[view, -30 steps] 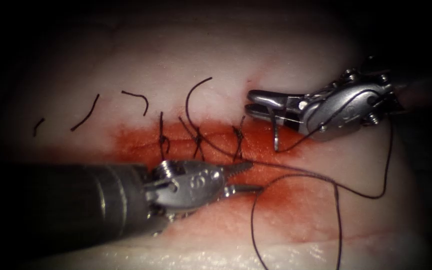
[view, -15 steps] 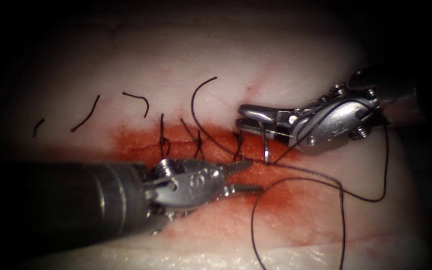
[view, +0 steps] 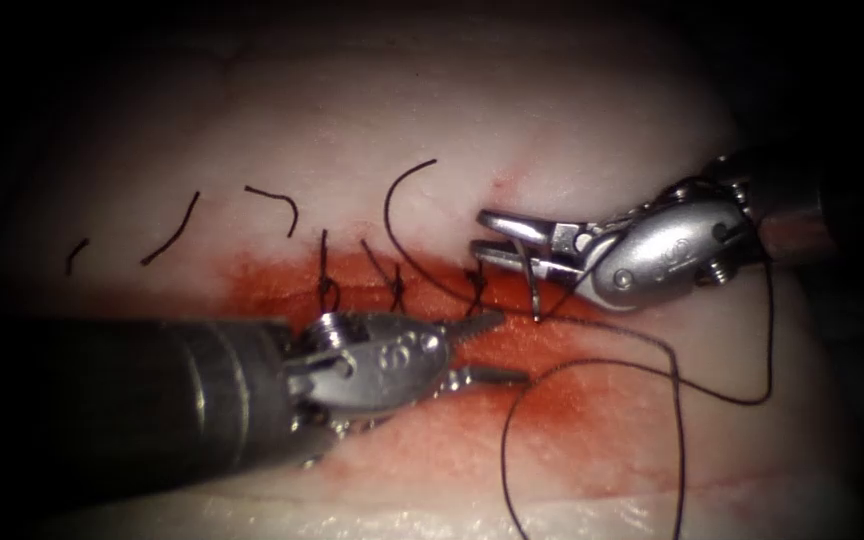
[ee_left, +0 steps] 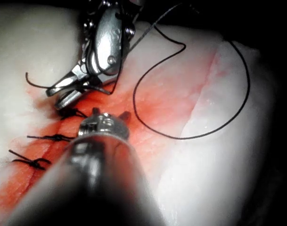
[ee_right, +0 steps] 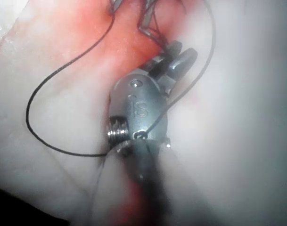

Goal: Wound Closure
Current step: Throw needle through skin above incision with right grasper

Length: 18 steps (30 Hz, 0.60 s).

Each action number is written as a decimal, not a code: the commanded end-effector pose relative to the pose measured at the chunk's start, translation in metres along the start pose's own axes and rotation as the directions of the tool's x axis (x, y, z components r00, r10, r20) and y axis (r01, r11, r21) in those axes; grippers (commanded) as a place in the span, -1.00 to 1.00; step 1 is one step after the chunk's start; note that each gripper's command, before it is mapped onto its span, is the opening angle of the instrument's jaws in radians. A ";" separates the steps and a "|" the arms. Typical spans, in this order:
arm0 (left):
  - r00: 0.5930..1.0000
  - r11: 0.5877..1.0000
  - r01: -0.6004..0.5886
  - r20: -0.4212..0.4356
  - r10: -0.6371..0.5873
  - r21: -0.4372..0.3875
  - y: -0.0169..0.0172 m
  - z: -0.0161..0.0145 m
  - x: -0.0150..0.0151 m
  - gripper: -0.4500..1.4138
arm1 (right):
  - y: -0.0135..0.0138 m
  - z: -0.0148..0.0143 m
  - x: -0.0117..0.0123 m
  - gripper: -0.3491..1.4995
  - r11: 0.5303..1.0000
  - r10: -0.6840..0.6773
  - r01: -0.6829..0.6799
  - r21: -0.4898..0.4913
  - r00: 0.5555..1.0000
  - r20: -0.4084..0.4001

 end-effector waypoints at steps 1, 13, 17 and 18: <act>1.000 1.000 -0.001 -0.001 0.001 -0.001 0.0001 0.0008 -0.0001 -0.31 | -0.0006 0.0008 -0.0005 -1.00 1.000 -0.002 0.001 0.010 1.000 0.005; 1.000 1.000 0.003 0.000 -0.003 0.007 0.0004 0.0013 0.0001 -0.33 | 0.0000 0.0003 -0.0003 -1.00 0.999 0.041 -0.041 -0.003 0.999 0.009; 1.000 1.000 0.007 -0.001 -0.007 0.009 0.0005 0.0018 0.0005 -0.33 | 0.0002 0.0002 -0.0001 -1.00 0.998 0.068 -0.068 -0.005 0.998 0.007; 1.000 1.000 0.008 -0.001 -0.007 0.009 0.0005 0.0019 0.0005 -0.33 | 0.0002 0.0002 -0.0001 -1.00 0.997 0.074 -0.074 -0.005 0.997 0.007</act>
